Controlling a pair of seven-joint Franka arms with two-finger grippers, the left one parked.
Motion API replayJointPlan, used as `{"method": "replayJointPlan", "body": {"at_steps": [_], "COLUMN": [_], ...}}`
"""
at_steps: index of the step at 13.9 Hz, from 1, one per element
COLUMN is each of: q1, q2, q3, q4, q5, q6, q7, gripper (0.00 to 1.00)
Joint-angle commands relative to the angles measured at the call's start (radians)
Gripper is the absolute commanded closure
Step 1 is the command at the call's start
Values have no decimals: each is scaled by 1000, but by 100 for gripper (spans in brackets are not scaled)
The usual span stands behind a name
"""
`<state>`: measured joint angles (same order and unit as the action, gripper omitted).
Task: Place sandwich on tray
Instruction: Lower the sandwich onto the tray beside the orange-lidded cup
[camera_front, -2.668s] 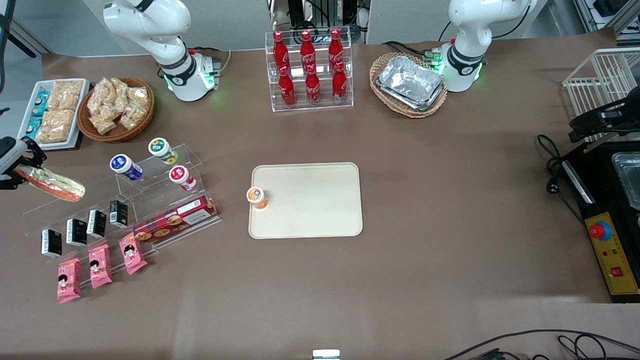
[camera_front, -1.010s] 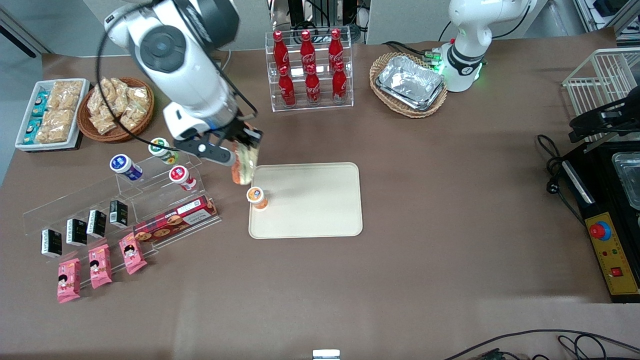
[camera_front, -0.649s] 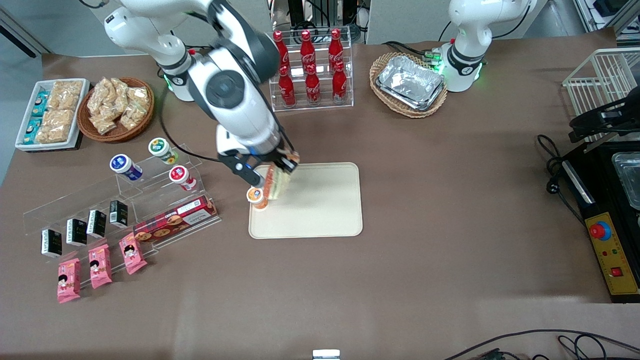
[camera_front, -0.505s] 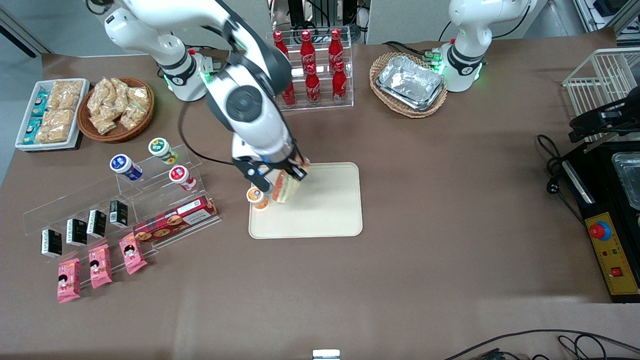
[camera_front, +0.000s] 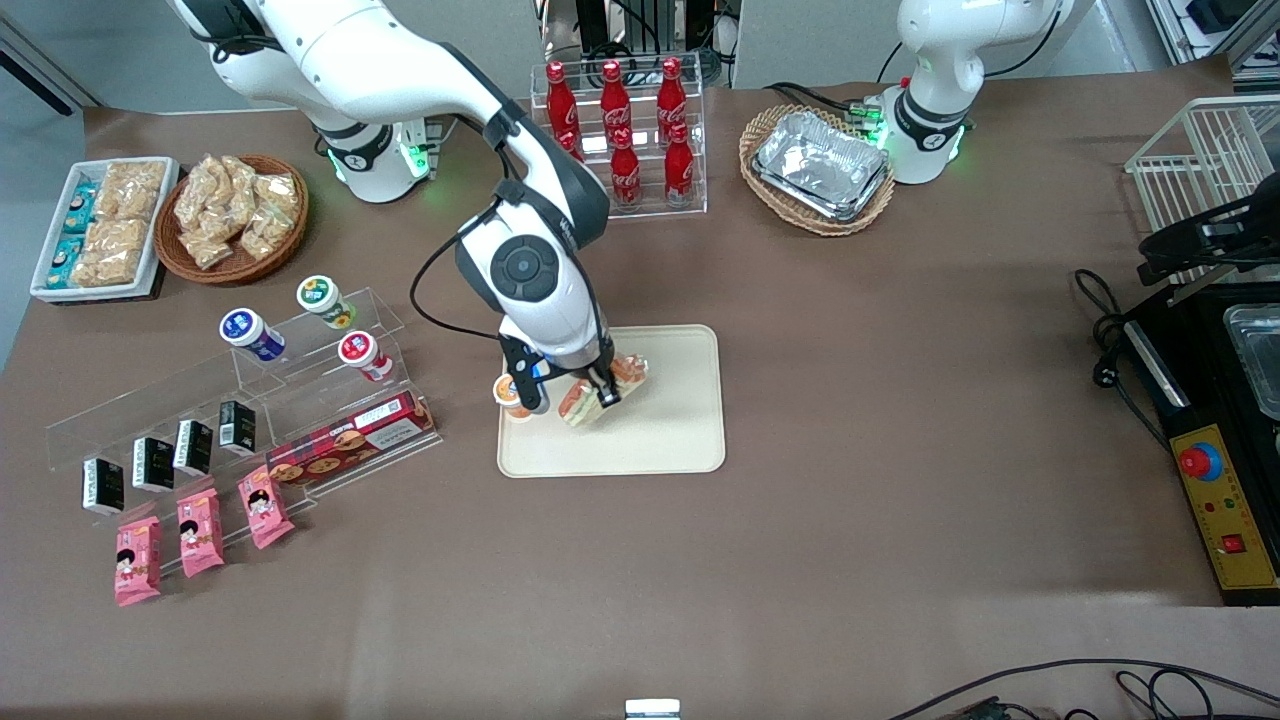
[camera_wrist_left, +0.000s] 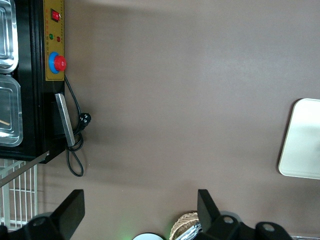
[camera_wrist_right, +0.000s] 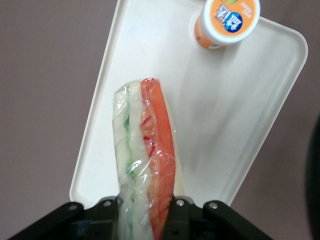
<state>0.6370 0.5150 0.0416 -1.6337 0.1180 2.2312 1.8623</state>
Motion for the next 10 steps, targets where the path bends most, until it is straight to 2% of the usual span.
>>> {"method": "replayJointPlan", "body": {"at_steps": [1, 7, 10], "q1": [-5, 4, 9], "q2": [69, 192, 218], "q3": [-26, -43, -43], "q4": [40, 150, 158], "q5": [0, 0, 0], "q6": [10, 96, 105], "q7": [127, 306, 334], "gripper": [100, 100, 100]}}
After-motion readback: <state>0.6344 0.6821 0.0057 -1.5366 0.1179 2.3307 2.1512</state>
